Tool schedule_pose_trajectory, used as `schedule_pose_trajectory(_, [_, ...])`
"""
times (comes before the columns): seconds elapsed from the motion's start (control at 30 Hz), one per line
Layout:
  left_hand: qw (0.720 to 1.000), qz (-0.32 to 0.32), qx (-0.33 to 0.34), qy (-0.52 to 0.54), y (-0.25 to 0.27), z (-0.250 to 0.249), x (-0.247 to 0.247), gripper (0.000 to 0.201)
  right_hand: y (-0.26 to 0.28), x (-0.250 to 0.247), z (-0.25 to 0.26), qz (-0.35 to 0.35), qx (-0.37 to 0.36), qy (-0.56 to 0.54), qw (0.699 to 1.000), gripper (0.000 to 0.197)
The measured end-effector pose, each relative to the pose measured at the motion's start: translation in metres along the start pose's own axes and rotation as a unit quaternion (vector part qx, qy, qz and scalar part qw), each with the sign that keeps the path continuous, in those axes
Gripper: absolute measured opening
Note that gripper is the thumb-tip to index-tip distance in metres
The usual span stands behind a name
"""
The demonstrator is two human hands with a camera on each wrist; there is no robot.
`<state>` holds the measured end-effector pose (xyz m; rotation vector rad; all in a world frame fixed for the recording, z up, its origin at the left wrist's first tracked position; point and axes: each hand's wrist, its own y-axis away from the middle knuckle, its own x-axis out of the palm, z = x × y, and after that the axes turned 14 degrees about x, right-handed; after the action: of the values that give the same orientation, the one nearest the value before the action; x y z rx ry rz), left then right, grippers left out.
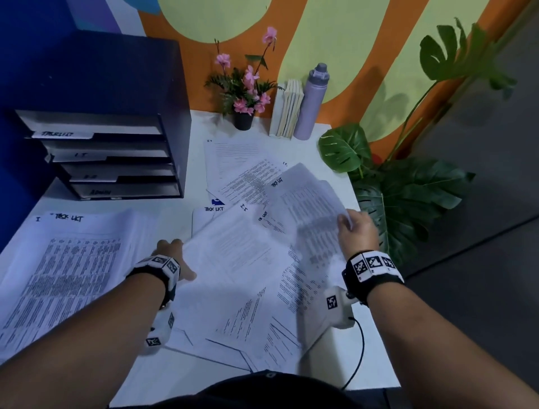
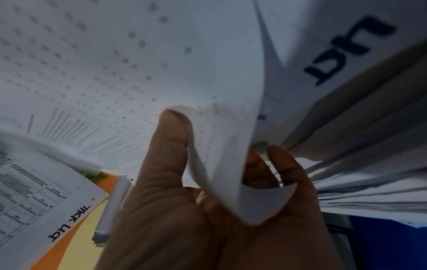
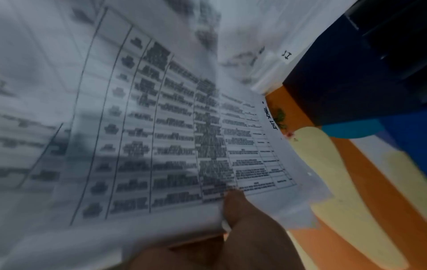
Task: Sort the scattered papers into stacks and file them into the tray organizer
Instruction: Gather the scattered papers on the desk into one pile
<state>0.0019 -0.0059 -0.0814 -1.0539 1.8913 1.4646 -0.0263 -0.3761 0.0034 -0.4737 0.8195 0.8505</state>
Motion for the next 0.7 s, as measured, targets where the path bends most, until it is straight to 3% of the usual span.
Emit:
schedule_pose_trajectory(0.1, [0.997, -0.034, 0.027, 0.056, 0.002, 0.0, 0.002, 0.059, 0.002, -0.011, 0.022, -0.078, -0.051, -0.089, 0.992, 0.022])
schedule_pose_trajectory(0.27, [0.984, -0.054, 0.011, 0.172, 0.013, -0.005, 0.006, 0.083, 0.002, -0.009, 0.06, -0.099, -0.13, -0.176, 0.971, 0.022])
schedule_pose_trajectory(0.33, [0.974, -0.051, -0.001, 0.219, 0.022, -0.009, 0.009, 0.089, 0.005, 0.004, 0.065, -0.041, -0.072, -0.208, 0.975, 0.022])
schedule_pose_trajectory(0.43, [0.955, -0.041, -0.04, 0.292, 0.033, -0.019, 0.013, 0.087, 0.018, 0.028, 0.051, 0.044, 0.078, -0.201, 0.975, 0.015])
schedule_pose_trajectory(0.5, [0.961, -0.027, -0.054, 0.27, 0.038, -0.022, 0.014, 0.063, 0.029, 0.043, 0.034, 0.114, 0.177, -0.149, 0.966, 0.015])
schedule_pose_trajectory(0.57, [0.977, -0.028, -0.047, 0.207, 0.045, -0.024, 0.015, 0.042, 0.044, 0.053, 0.02, 0.19, 0.231, -0.077, 0.951, 0.016])
schedule_pose_trajectory(0.7, [0.996, 0.031, 0.042, 0.076, 0.055, -0.024, 0.027, 0.041, 0.075, 0.069, 0.008, 0.252, 0.272, -0.034, 0.928, 0.014])
